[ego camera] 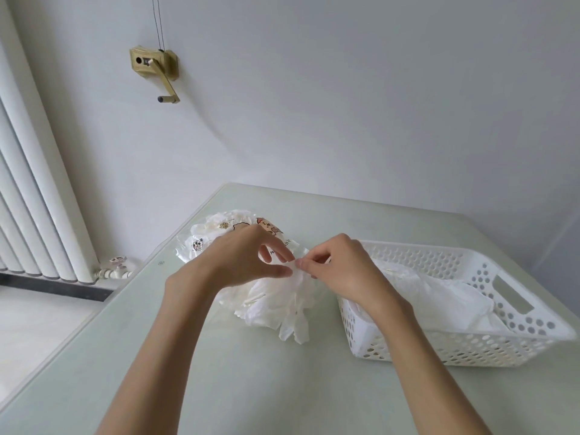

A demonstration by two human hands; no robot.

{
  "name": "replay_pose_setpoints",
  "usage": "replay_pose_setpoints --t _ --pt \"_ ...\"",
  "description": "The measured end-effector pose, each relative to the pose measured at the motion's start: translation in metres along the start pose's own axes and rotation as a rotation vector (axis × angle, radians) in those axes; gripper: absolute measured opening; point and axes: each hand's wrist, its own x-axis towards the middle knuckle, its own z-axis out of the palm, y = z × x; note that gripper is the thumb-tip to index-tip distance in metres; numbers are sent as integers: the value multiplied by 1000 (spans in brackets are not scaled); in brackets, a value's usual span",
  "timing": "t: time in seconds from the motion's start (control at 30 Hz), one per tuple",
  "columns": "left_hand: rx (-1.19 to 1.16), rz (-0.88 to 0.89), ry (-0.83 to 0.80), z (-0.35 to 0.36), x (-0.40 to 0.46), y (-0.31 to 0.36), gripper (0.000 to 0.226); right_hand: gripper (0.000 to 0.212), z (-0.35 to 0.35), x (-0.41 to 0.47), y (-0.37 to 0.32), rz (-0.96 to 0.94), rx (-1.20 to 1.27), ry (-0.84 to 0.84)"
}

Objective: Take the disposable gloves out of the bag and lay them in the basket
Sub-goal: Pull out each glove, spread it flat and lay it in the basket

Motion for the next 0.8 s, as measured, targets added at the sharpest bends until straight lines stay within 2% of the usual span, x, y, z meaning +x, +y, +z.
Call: replay_pose_setpoints --t 0.1,0.2,0.3,0.37,0.47,0.57,0.67,0.8 --pt "-23 2 -22 5 3 -4 11 19 -3 1 3 1 70 126" --pt "-73 -22 32 12 7 -9 5 21 -1 3 3 -16 158 124" --pt "-187 -94 136 16 10 -15 31 17 -2 5 0 7 445 132" --pt "-309 -155 144 15 8 -16 31 11 -6 6 2 33 500 129" --pt "-509 -249 221 11 5 -18 30 16 -6 4 9 35 219 65" --pt "-537 -300 287 10 6 -18 25 27 2 -2 8 -39 -132 -58" --pt "-602 -308 330 9 8 -11 27 35 14 -4 4 -132 -419 -163" --pt "-748 -282 495 2 9 -5 29 37 29 -9 -1 -178 -674 -307"
